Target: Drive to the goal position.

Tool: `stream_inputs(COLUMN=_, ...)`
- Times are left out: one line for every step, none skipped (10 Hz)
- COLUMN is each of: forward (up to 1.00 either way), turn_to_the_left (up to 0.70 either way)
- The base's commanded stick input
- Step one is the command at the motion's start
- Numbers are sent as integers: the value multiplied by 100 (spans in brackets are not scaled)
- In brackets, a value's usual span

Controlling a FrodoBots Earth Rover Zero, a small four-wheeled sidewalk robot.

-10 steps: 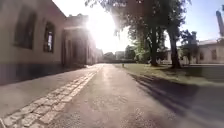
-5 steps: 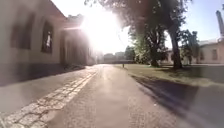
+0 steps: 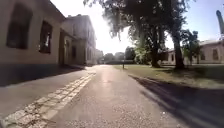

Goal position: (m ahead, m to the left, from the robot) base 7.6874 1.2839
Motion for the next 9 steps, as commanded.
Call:
stream_inputs(forward=60, turn_to_the_left=0)
stream_inputs(forward=60, turn_to_the_left=0)
stream_inputs(forward=60, turn_to_the_left=0)
stream_inputs(forward=60, turn_to_the_left=0)
stream_inputs(forward=60, turn_to_the_left=0)
stream_inputs(forward=60, turn_to_the_left=0)
stream_inputs(forward=60, turn_to_the_left=0)
stream_inputs(forward=60, turn_to_the_left=0)
stream_inputs(forward=60, turn_to_the_left=0)
